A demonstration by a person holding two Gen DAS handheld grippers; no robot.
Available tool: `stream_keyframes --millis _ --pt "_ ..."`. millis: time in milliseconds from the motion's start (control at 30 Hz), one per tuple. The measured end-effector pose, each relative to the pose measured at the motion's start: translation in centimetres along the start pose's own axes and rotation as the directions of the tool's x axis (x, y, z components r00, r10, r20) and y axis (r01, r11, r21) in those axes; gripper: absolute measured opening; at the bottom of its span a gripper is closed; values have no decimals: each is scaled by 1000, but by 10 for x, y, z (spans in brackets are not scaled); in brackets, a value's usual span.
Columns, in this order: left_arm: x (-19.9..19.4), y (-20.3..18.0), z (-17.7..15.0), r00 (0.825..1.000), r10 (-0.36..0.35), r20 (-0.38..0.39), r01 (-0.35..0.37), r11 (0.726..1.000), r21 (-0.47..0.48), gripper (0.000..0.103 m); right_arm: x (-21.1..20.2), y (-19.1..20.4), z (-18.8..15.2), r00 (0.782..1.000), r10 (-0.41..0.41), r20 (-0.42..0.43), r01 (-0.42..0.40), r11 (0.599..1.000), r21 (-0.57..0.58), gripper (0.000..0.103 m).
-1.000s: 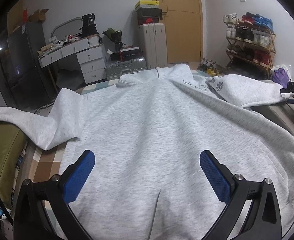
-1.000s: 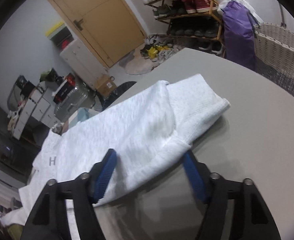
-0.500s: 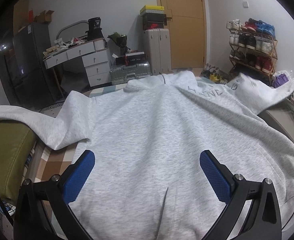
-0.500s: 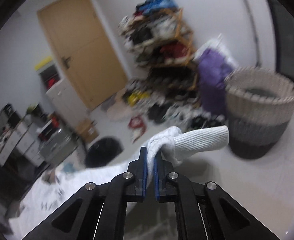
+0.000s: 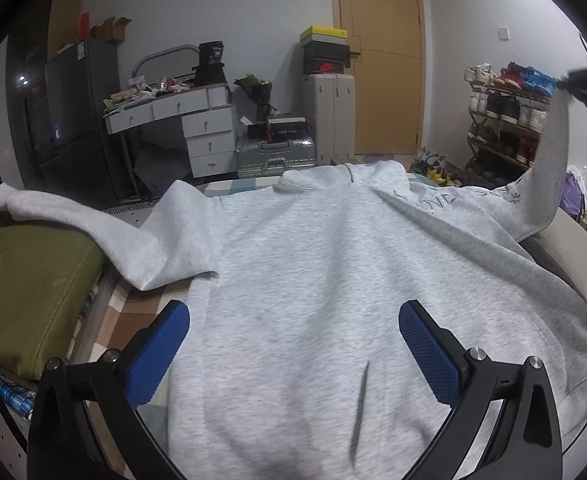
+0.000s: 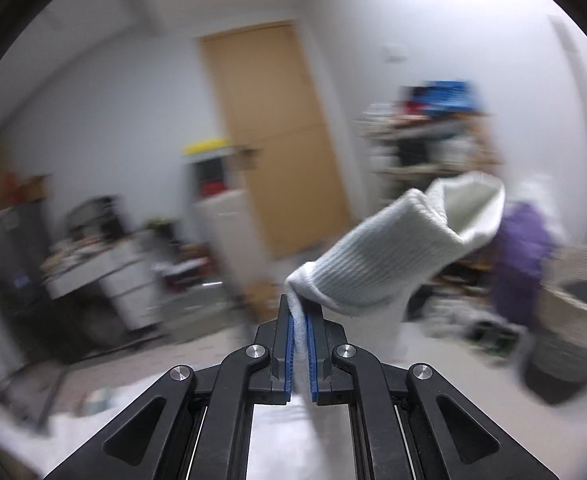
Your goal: Fold large clothes
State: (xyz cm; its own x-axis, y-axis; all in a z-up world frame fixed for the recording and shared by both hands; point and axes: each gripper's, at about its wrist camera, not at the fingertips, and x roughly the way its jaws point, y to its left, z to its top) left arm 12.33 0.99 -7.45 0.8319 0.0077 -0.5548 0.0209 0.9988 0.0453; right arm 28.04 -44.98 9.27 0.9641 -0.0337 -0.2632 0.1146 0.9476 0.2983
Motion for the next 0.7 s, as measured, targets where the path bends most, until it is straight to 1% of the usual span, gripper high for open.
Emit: stream_keyframes --millis 33,67,100,133,167,233,300,333,400,433,467,500,533,567,600,633,667,700 --pt "-1 6 -1 1000 8 2 -8 1000 -10 102 1 34 -5 997 71 -6 -71 997 -24 6" --pt "-3 10 -2 1000 14 3 -13 1000 -19 102 3 64 -13 989 148 -17 -148 989 -28 6" --pt "-4 15 -4 1000 19 4 -19 999 -30 102 4 84 -19 978 204 -37 -205 978 -25 6" --pt "-6 22 -6 1000 28 4 -28 999 -45 102 10 115 -30 961 270 -66 -272 962 -23 6" --pt "-7 29 -8 999 40 3 -40 997 -59 102 15 138 -41 945 314 -90 -317 948 -22 6" --pt "-10 41 -10 998 58 5 -58 995 -82 102 37 196 -80 893 408 -190 -417 909 -14 6" --pt "-13 55 -13 997 82 8 -81 990 -114 102 61 248 -131 834 469 -289 -491 871 -4 6" --pt "-14 61 -13 996 92 5 -91 988 -128 102 72 269 -157 809 482 -336 -512 859 -2 6" --pt "-14 71 -15 994 110 -6 -110 983 -146 102 98 304 -210 743 504 -440 -543 838 43 6" --pt "-14 77 -16 993 119 -12 -120 980 -156 102 112 320 -244 707 501 -499 -540 838 77 6" --pt "-15 82 -17 992 129 -14 -130 978 -164 102 123 335 -277 683 479 -552 -524 848 87 7" --pt "-16 85 -18 990 137 -14 -138 976 -170 102 132 343 -295 664 465 -585 -516 852 92 7" --pt "-17 87 -18 990 143 -11 -143 974 -175 102 140 352 -321 633 454 -627 -510 854 103 8" --pt "-18 91 -20 988 153 -7 -152 972 -181 102 143 358 -336 613 454 -647 -515 850 109 11" --pt "-18 92 -21 987 158 -7 -156 970 -184 102 144 366 -350 584 445 -679 -523 846 104 13" --pt "-18 94 -23 987 159 -6 -157 969 -188 102 144 371 -363 548 426 -720 -531 842 94 18" --pt "-16 94 -24 988 157 -9 -156 969 -191 102 141 373 -372 521 409 -749 -536 840 85 31" --pt "-14 96 -26 988 157 -13 -156 969 -190 102 137 371 -374 500 410 -763 -554 828 82 34"
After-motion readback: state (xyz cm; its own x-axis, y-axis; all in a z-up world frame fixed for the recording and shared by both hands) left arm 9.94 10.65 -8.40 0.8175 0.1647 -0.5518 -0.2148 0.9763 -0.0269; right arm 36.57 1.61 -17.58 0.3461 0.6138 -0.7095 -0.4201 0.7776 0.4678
